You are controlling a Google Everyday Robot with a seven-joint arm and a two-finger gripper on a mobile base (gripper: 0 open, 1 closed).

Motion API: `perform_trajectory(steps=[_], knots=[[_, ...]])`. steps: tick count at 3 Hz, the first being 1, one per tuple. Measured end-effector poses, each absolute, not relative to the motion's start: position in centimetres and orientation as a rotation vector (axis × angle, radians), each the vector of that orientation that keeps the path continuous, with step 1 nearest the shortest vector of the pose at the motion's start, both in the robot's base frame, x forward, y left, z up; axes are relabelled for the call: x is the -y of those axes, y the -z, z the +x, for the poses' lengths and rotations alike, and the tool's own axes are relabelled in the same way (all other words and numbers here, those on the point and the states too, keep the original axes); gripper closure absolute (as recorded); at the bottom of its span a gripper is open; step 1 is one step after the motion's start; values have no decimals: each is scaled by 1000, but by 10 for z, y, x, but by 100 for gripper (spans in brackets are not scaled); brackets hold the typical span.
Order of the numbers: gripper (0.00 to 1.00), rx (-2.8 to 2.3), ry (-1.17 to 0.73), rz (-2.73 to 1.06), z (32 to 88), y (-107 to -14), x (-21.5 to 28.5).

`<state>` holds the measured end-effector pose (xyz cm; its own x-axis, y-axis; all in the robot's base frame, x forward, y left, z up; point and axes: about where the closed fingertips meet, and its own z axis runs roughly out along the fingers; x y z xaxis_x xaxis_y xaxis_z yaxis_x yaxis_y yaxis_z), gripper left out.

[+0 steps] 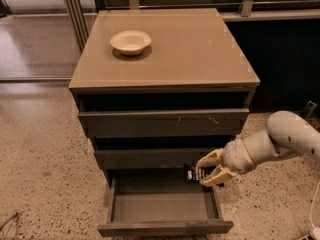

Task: Place rxbar chocolate into bottom drawer

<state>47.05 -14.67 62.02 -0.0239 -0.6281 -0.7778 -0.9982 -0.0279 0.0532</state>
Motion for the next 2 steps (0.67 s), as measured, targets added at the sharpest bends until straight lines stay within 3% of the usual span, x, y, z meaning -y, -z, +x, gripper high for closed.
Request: perform_trajectory(steps=[2], knots=[[100,-1757,-748,-1720,495,-473,97]])
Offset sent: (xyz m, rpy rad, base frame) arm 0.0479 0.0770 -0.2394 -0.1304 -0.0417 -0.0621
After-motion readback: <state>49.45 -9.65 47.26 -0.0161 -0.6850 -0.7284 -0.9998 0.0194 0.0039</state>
